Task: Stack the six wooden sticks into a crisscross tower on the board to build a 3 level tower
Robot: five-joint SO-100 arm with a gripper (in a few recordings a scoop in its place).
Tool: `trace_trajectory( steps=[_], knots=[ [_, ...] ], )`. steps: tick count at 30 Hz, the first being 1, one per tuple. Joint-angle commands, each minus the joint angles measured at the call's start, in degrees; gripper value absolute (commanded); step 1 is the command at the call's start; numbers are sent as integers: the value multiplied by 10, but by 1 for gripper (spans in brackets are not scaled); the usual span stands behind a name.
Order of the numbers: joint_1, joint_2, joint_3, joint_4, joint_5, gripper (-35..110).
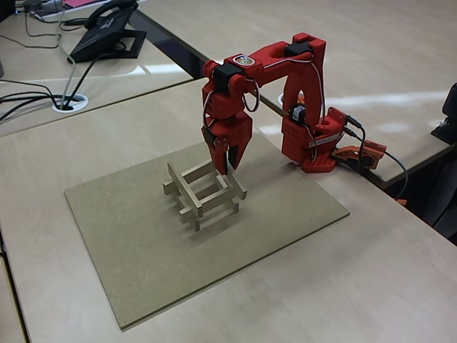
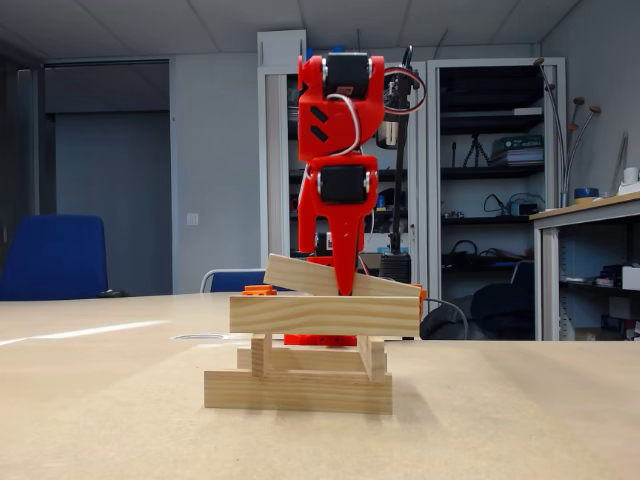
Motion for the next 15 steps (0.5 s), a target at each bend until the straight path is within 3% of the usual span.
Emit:
trace_trajectory(
  steps=[1, 15],
  knots=[
    [1, 6, -12, 4, -5, 0],
    [11, -17, -11, -20, -7, 0]
  ],
)
